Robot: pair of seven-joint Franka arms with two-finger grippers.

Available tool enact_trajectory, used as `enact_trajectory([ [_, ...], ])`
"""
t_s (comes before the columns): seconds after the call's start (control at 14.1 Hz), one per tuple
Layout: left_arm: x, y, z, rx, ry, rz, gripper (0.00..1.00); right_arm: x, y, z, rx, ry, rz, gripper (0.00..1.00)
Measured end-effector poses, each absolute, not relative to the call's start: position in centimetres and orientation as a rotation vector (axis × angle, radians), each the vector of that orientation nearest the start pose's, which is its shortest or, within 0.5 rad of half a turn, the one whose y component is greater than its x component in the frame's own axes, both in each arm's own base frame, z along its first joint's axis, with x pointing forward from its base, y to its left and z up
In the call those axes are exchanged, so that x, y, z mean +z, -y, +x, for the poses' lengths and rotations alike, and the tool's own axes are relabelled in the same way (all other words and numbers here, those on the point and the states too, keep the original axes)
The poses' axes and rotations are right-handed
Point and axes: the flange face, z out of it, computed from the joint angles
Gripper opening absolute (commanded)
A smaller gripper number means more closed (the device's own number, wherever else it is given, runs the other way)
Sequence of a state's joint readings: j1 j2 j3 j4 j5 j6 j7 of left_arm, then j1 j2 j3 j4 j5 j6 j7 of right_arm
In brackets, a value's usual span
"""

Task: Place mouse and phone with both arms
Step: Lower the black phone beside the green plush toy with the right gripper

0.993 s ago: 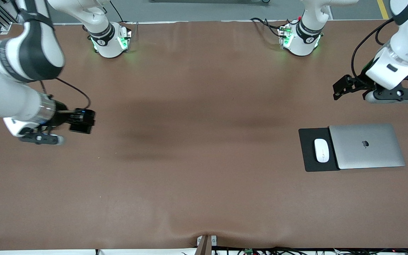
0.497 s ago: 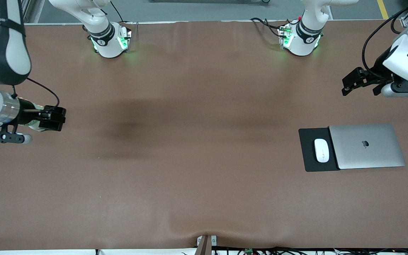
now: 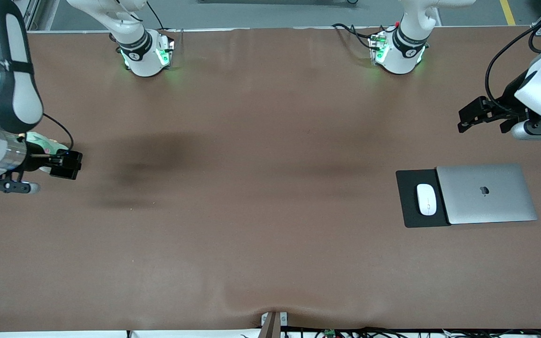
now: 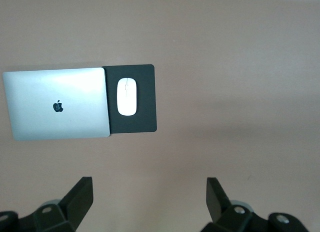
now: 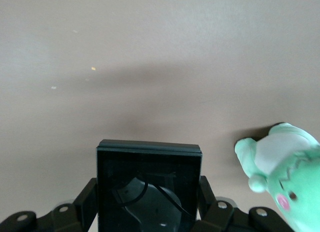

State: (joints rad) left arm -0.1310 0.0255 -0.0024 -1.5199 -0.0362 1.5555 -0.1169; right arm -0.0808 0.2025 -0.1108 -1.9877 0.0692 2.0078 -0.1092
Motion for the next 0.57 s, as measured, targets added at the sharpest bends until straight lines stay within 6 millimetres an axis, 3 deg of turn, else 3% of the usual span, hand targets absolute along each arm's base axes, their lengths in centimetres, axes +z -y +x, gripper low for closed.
enact_trajectory([
  [0.28, 63.7, 8.4, 55.0, -0.009, -0.045, -3.178, 1.0, 29.2, 10.8, 53.3, 0.242, -0.174, -3.07, 0.0],
  [0.57, 63.4, 8.3, 54.7, 0.003, -0.043, -3.177, 1.0, 26.0, 11.1, 51.1, 0.191, -0.122, -3.083, 0.0],
])
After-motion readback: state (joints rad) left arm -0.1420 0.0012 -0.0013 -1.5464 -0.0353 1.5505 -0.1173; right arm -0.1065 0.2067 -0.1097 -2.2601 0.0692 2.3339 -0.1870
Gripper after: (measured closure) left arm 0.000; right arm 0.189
